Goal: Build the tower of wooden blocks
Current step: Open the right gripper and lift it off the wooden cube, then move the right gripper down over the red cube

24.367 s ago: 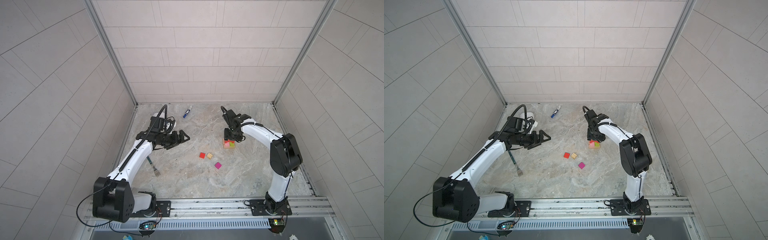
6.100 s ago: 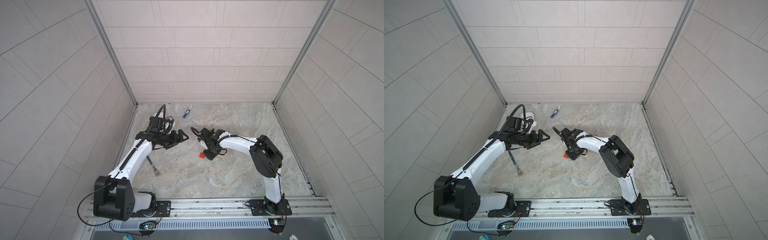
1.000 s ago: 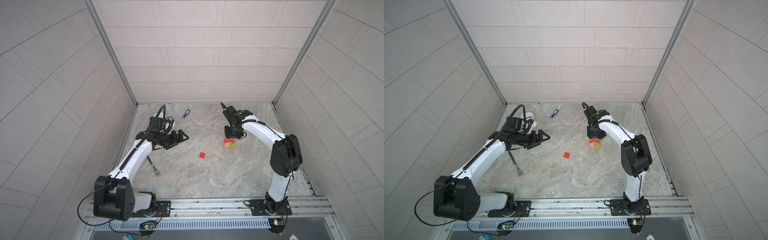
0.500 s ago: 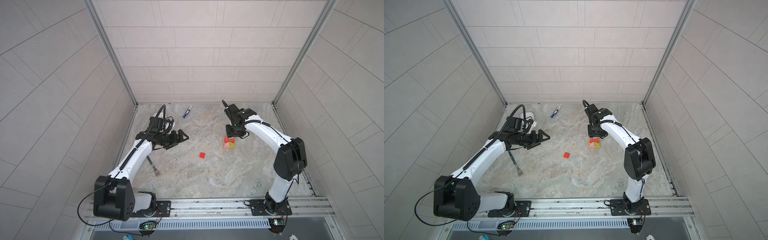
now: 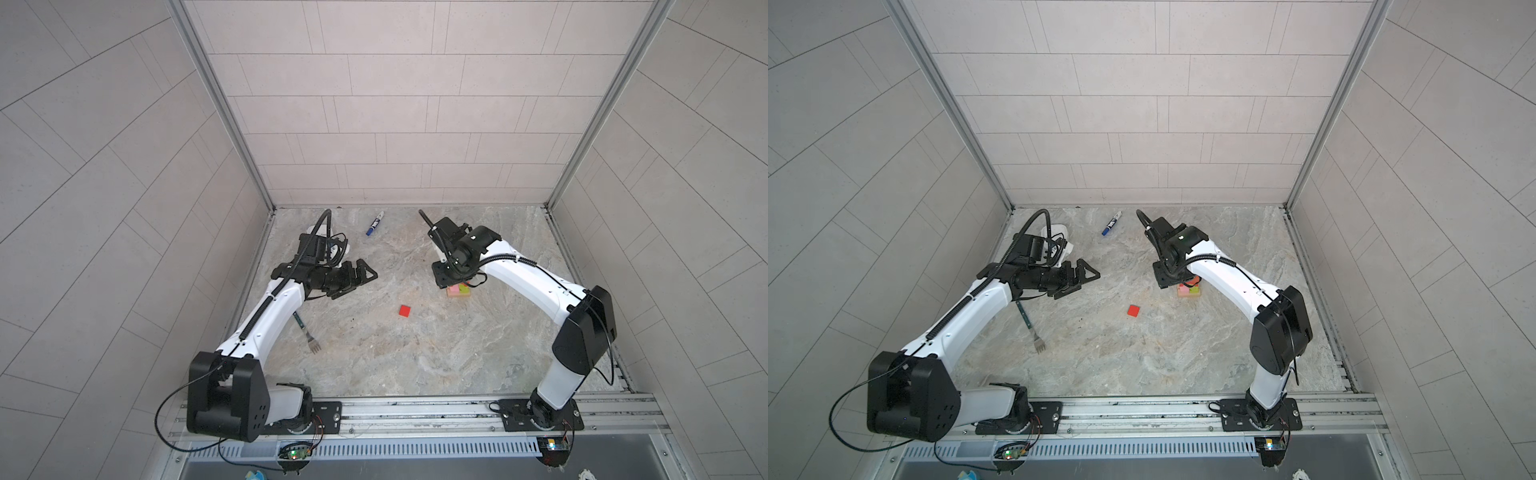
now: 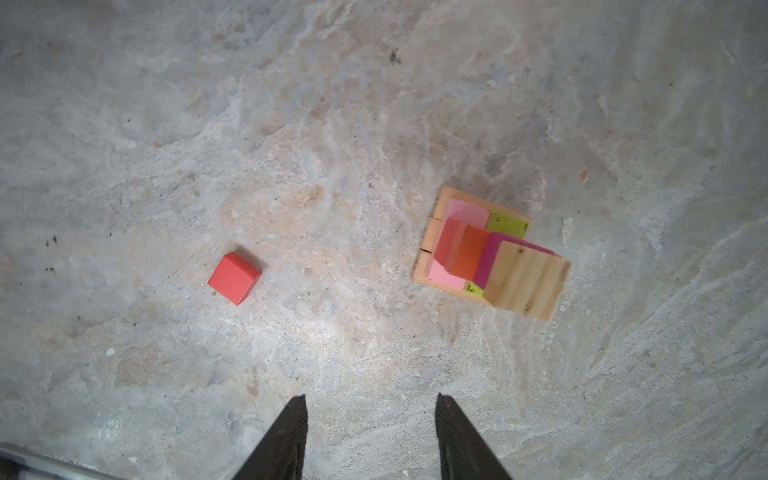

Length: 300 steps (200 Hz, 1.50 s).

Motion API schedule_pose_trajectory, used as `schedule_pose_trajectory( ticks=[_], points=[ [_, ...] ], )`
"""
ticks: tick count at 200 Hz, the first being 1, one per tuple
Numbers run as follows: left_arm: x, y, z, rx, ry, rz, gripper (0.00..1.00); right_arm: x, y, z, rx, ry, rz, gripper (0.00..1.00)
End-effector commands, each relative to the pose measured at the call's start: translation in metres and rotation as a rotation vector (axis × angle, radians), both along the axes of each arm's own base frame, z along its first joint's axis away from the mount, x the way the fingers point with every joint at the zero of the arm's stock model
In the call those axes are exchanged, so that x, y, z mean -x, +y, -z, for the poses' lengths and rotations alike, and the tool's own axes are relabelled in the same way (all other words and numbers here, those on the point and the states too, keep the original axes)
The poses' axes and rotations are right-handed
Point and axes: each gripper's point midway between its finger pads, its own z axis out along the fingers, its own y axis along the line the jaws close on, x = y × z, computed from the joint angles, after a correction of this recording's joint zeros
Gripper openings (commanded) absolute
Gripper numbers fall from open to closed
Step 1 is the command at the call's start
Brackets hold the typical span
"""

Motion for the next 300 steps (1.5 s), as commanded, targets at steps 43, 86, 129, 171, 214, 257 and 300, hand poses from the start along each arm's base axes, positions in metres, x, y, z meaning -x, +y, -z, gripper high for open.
schedule_pose_trajectory(
  ticks=[43,86,129,171,214,257,300],
  points=[
    [0.0,0.009,0.0,-0.02,-0.004,-0.023,0.98,0.021,0.05,0.025,-0.03,0.038,-0.133,0.58],
    [-0.001,0.012,-0.001,-0.017,-0.009,-0.033,0.98,0.023,0.064,0.058,-0.046,0.093,-0.028,0.6],
    [-0.001,0.013,0.0,-0.016,-0.004,-0.037,0.98,0.019,0.082,0.08,-0.074,0.096,0.044,0.61],
    [-0.001,0.013,-0.001,-0.015,-0.008,-0.037,0.98,0.015,0.095,0.101,-0.089,0.103,0.095,0.59],
    [-0.001,0.013,-0.001,-0.01,-0.006,-0.037,0.98,0.019,0.1,0.117,-0.086,0.131,0.102,0.55],
    [-0.001,0.012,-0.001,-0.006,-0.006,-0.036,0.98,0.021,0.109,0.129,-0.127,0.166,0.108,0.54],
    [-0.001,0.011,-0.002,-0.002,-0.009,-0.033,0.98,0.02,0.112,0.139,-0.122,0.184,0.115,0.51]
  ],
)
